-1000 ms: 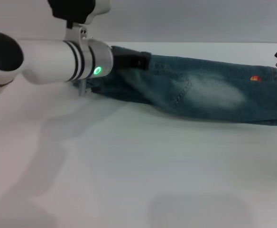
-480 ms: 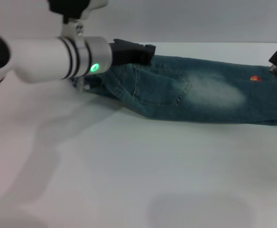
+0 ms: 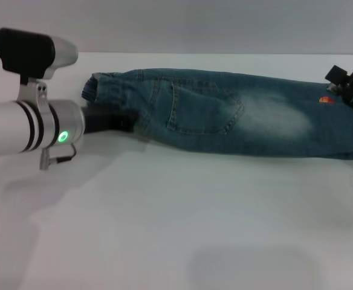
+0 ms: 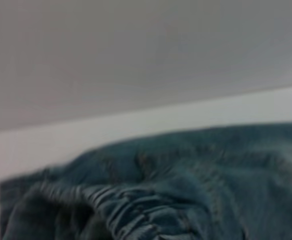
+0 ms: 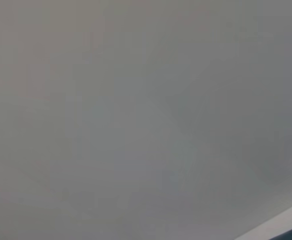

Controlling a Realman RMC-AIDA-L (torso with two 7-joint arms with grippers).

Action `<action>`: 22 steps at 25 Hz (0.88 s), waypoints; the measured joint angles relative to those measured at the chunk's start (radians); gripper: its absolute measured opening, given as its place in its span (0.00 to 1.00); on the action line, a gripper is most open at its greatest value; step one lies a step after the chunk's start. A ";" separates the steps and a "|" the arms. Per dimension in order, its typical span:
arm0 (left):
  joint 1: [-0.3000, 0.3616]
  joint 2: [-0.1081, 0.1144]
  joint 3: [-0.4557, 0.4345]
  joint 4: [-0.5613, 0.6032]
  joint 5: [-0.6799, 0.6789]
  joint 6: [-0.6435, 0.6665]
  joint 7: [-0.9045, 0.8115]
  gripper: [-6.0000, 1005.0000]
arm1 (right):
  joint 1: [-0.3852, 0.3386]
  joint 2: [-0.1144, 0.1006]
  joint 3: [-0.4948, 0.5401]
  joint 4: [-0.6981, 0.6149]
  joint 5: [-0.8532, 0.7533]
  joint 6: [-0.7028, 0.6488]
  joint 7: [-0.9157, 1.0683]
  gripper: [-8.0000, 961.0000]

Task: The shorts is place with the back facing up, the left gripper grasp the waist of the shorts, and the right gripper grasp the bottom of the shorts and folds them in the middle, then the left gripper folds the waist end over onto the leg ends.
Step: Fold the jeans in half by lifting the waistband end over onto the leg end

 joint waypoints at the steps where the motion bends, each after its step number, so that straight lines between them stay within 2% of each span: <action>1: 0.001 0.000 -0.004 0.009 0.025 -0.008 -0.022 0.00 | 0.003 -0.001 0.000 0.003 -0.003 -0.002 0.000 0.58; 6: 0.000 0.000 -0.007 0.018 0.056 -0.021 -0.048 0.00 | 0.016 -0.003 0.000 0.007 -0.018 -0.008 0.004 0.58; 8: -0.007 -0.003 -0.006 -0.015 0.183 -0.112 -0.146 0.00 | 0.019 -0.003 0.000 0.007 -0.020 -0.012 0.005 0.58; 9: -0.007 -0.003 -0.006 -0.015 0.183 -0.112 -0.146 0.00 | 0.020 -0.003 0.000 0.008 -0.024 -0.015 0.006 0.58; 10: 0.014 -0.003 0.000 -0.080 0.228 -0.143 -0.189 0.00 | 0.021 -0.003 0.000 0.008 -0.030 -0.017 0.006 0.58; 12: 0.014 -0.003 0.000 -0.080 0.228 -0.143 -0.189 0.01 | 0.024 -0.003 0.000 0.008 -0.047 -0.023 0.007 0.58; 13: 0.068 -0.004 0.013 -0.193 0.317 -0.166 -0.269 0.01 | 0.024 -0.003 0.000 0.008 -0.047 -0.023 0.007 0.58; 19: 0.061 -0.003 0.017 -0.165 0.344 -0.165 -0.301 0.01 | 0.030 -0.004 0.000 0.011 -0.057 -0.027 0.008 0.58; 21: -0.009 -0.005 0.032 -0.045 0.352 -0.130 -0.298 0.01 | 0.032 -0.005 0.000 0.011 -0.058 -0.026 0.008 0.58; 22: -0.009 -0.005 0.032 -0.045 0.352 -0.130 -0.298 0.01 | 0.032 -0.005 0.000 0.011 -0.059 -0.025 0.007 0.58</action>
